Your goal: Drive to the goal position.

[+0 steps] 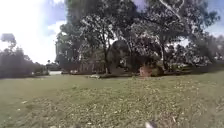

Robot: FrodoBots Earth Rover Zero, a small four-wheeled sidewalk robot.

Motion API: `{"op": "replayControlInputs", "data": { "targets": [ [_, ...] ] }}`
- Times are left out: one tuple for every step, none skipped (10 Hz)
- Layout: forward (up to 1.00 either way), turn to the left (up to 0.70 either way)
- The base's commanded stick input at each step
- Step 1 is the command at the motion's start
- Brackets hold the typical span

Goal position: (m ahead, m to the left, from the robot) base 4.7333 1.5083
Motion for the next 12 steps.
{"op": "replayControlInputs", "data": {
  "targets": [
    [0.7,0.35],
    [0.7,0.35],
    [0.7,0.35],
    [0.7,0.35],
    [0.7,0.35],
    [0.7,0.35],
    [0.7,0.35],
    [0.7,0.35],
    [0.7,0.17],
    [0.7,0.06],
    [0.7,0.01],
    [0.7,0.0]
  ]
}}
